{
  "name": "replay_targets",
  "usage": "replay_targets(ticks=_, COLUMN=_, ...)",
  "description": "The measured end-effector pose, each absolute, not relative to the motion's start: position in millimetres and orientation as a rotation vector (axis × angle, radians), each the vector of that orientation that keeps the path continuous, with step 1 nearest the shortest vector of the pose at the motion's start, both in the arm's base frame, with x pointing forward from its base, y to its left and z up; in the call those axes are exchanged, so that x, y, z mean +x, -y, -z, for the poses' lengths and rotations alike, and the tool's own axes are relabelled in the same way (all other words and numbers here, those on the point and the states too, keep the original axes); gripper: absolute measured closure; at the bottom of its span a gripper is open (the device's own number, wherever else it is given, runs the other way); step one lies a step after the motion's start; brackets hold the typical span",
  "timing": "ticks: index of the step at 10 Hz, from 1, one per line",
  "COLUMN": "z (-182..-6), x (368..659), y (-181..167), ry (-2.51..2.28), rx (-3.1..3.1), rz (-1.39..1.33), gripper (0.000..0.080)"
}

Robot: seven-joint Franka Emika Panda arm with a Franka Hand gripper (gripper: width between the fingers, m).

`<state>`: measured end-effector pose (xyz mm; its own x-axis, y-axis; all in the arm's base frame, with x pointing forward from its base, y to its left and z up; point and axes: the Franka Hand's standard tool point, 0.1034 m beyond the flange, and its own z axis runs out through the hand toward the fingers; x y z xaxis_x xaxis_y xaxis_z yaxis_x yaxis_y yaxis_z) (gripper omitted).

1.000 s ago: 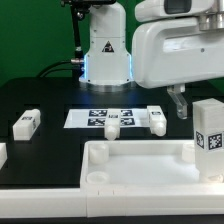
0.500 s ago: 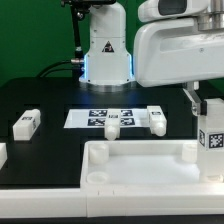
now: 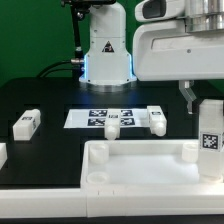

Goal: Assemble desk

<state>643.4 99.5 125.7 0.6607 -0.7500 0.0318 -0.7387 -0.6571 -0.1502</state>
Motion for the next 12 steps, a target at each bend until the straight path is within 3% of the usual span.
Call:
replay_targets(ticks=4, z=-125.3, x=641, y=-99, ry=-1.634, rx=-2.521, rz=0.098, gripper=0.0515)
replay_targets(ticks=8, z=-125.0, x=639, y=-107, ry=-2.3, rx=-1.858, rz=-0.032, gripper=0.0515)
replay_targets(ticks=11, z=-124.7, x=639, y=-108, ry=-2.255, rx=-1.906, rz=-0.027, gripper=0.0515)
replay_targets(ticks=12, z=-124.7, x=637, y=-111, ry=-2.117, rx=-2.074, rz=-0.013, gripper=0.034)
